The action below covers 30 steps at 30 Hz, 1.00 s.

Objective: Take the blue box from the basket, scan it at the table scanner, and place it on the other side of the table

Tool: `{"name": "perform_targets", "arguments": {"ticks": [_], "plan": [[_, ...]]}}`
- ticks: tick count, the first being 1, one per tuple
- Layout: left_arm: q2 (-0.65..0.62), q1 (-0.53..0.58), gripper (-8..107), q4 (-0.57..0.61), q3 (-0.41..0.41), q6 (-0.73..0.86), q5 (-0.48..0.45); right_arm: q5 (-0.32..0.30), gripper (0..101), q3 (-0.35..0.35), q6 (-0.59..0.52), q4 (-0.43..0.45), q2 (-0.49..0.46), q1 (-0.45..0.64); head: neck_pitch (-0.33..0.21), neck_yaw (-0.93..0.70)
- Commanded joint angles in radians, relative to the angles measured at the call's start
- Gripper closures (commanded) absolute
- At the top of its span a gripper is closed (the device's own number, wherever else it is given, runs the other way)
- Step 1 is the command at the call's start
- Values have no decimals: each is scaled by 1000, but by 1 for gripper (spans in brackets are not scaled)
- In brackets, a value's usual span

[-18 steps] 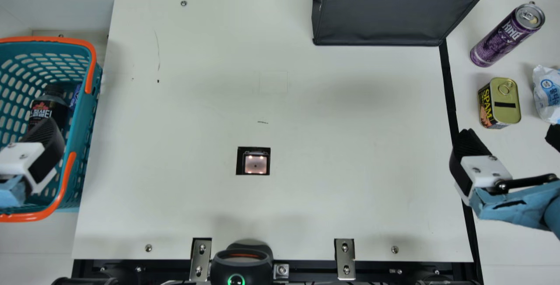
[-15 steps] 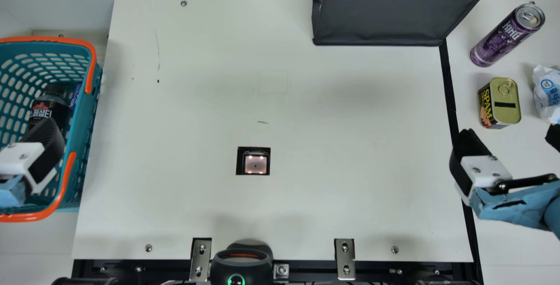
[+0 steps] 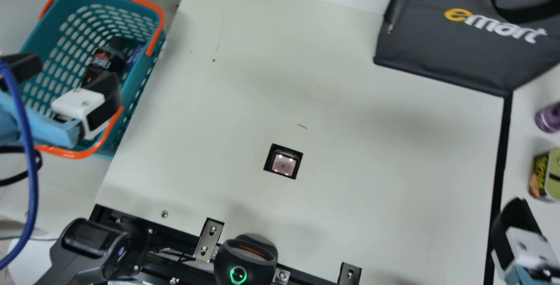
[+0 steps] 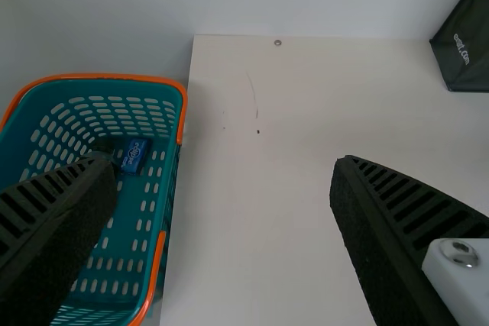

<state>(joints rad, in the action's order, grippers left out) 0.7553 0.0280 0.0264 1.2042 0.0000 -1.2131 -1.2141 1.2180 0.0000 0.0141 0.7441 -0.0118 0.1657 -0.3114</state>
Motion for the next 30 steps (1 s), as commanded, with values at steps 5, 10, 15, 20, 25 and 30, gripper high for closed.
{"name": "perform_targets", "arguments": {"ticks": [5, 10, 15, 20, 25, 30], "plan": [[0, 0, 9, 0, 0, 0, 0, 0, 6, 0, 0, 0, 0, 0, -27, -10], [0, 0, 9, 0, 0, 0, 0, 0, 6, 0, 0, 0, 0, 0, -27, -10], [7, -28, 9, -27, -9, -19, 10, 0, 6, 0, 0, 0, 0, 0, -27, -10], [26, -98, 9, -91, -32, -74, 33, 0, 6, 0, 0, 0, 0, 0, -27, -10], [52, -171, 9, -160, -57, -141, 51, 0, 6, 0, 0, 0, 0, 0, -27, -10], [82, -241, 9, -214, -81, -191, 68, 0, 6, 0, 0, 0, 0, 0, -27, -10]]}}
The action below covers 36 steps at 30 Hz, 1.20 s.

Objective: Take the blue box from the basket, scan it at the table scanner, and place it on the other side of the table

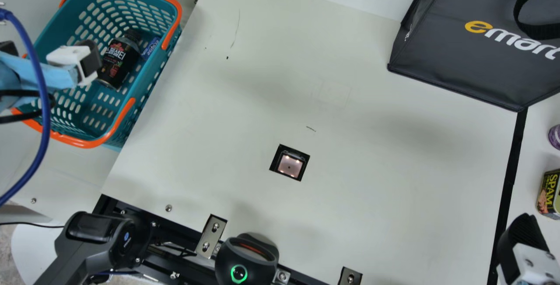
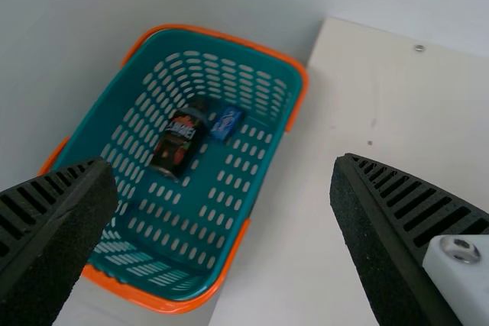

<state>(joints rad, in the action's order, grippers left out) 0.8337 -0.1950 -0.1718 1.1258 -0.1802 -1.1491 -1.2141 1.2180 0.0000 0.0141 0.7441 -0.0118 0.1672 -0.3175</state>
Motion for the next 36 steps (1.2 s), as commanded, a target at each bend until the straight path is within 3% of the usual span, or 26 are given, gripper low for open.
{"name": "perform_targets", "arguments": {"ticks": [1, 7, 13, 26, 36], "plan": [[10, -33, 9, -24, -7, -17, 9, 0, 6, 0, 0, 0, 0, 0, -29, -4], [55, -111, 9, -51, -32, -23, 48, 0, 6, 0, 0, 0, 0, 0, -29, -4], [124, -204, 9, -13, -52, 68, 95, 1, 6, 0, 0, 0, 0, 0, -29, -4], [370, -402, 9, 159, -20, 434, 242, 1, 6, 0, 0, 0, 0, 0, -29, -4], [548, -461, 9, 240, -22, 705, 404, 1, 6, 0, 0, 0, 0, 0, -29, -4]]}}
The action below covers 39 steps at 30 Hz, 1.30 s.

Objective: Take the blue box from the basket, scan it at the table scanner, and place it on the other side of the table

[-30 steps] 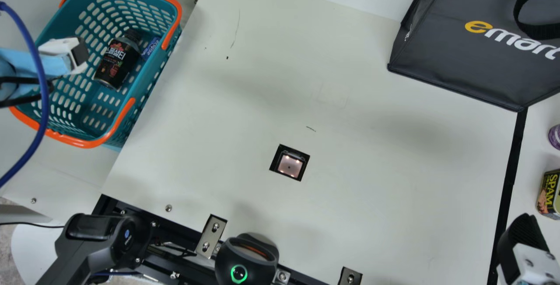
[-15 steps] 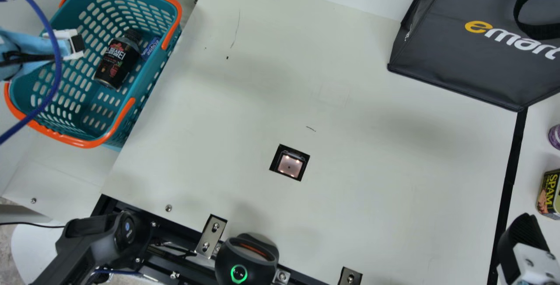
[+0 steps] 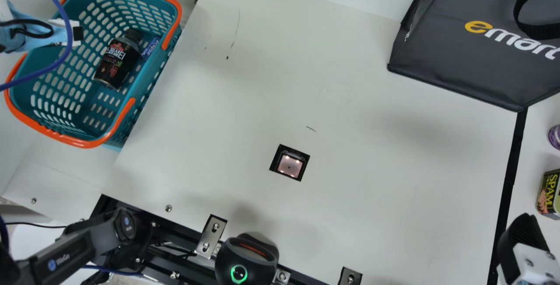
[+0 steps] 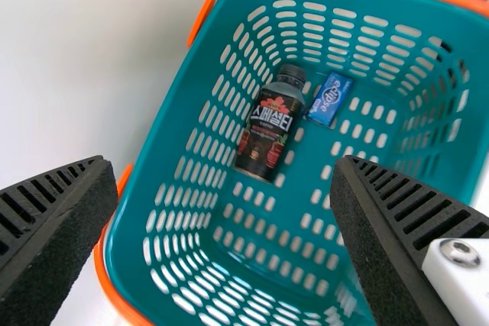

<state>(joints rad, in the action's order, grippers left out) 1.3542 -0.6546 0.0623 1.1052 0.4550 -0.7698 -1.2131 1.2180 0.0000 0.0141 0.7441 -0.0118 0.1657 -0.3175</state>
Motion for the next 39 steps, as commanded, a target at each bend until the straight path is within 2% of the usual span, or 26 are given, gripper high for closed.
{"name": "perform_targets", "arguments": {"ticks": [1, 11, 18, 30, 39], "plan": [[43, -4, 9, 15, -4, 96, 38, 0, 6, 0, 0, 0, 0, 0, -27, -4], [191, -9, 9, 139, -9, 354, 128, 0, 6, 0, 0, 0, 0, 0, -27, -4], [282, -16, 9, 218, 0, 503, 135, -2, 6, 0, 0, 1, 0, 0, -27, -4], [392, -25, 9, 247, 23, 579, 76, -2, 6, 0, 0, 1, 0, 0, -27, -4], [439, -21, 9, 242, 13, 597, 76, -2, 6, 0, 0, 1, 0, 0, -27, -4]]}}
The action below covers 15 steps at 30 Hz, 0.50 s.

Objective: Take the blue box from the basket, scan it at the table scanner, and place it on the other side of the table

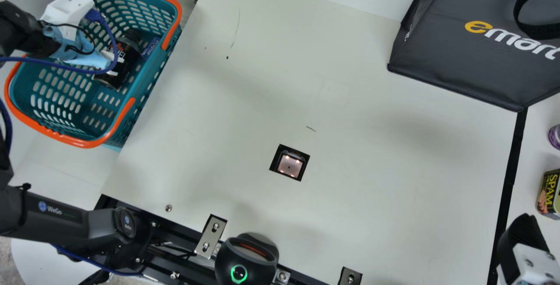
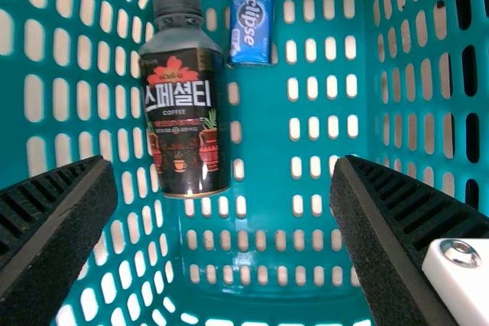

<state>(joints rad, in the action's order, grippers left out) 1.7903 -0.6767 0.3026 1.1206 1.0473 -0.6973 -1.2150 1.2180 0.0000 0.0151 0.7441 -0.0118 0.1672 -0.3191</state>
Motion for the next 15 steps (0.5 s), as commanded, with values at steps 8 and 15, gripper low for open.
{"name": "perform_targets", "arguments": {"ticks": [8, 15], "plan": [[51, 10, 9, 20, -19, 68, 66, 0, 6, 0, 0, 0, 0, 0, -29, -2], [115, 32, 9, 28, -2, 99, 125, 1, 6, 0, 0, 0, 0, 0, -29, -2]]}}
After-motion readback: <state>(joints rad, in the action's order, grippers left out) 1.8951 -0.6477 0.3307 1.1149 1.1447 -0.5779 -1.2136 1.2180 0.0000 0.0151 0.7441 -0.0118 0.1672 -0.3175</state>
